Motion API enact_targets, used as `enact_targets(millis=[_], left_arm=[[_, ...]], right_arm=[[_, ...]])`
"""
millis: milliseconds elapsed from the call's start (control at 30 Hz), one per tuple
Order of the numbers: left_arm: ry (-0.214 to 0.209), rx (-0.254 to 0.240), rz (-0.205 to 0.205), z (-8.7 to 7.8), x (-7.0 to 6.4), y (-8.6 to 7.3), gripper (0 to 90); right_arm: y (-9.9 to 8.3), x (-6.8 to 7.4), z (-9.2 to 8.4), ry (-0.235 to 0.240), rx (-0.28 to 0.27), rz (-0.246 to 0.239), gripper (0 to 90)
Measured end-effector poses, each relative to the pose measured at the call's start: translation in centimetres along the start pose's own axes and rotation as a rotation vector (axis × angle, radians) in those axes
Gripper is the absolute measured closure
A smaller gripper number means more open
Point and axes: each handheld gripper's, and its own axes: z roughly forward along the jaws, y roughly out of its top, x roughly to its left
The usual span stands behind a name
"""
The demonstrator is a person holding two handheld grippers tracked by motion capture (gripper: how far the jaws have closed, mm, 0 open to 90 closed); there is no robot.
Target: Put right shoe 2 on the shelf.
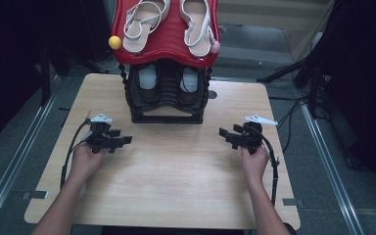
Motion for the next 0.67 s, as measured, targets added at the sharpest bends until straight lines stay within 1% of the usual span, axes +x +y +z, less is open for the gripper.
enact_targets(millis=[67, 100, 167, 333, 467, 533, 633, 667], left_arm=[[0.006, 0.002, 0.001, -0.1, 0.1, 0.1, 34.3], [0.007, -0.005, -0.006, 0.0, 0.1, 0.1, 34.3], [-0.001, -0.005, -0.011, 0.1, 0.2, 0.2, 34.2], [0.000, 0.036, -0.005, 0.8, 0.2, 0.2, 33.4], [0.002, 0.043, 0.005, 1.2, -0.1, 0.4, 32.5], [0.000, 0.052, 0.013, 1.4, -0.1, 0.4, 32.0], [-0.008, 0.070, 0.008, 1.8, -0.1, 0.3, 30.1], [-0.011, 0.074, 0.014, 1.9, -0.2, 0.3, 30.0]], right_arm=[[-0.2, -0.2, 0.2, -0.005, 0.004, 0.005, 27.4], [-0.3, -0.3, 0.3, -0.006, 0.006, 0.009, 27.5], [-0.4, -0.5, 0.4, -0.009, 0.003, 0.011, 27.5], [-0.5, -0.8, 0.4, -0.030, 0.006, 0.002, 27.4], [-0.8, -0.9, 0.3, -0.041, 0.015, 0.002, 27.4], [-0.9, -0.9, 0.4, -0.051, 0.021, -0.004, 27.4], [-1.0, -0.9, 0.7, -0.064, 0.038, -0.017, 27.2], [-1.1, -0.9, 0.8, -0.069, 0.045, -0.021, 27.2]])
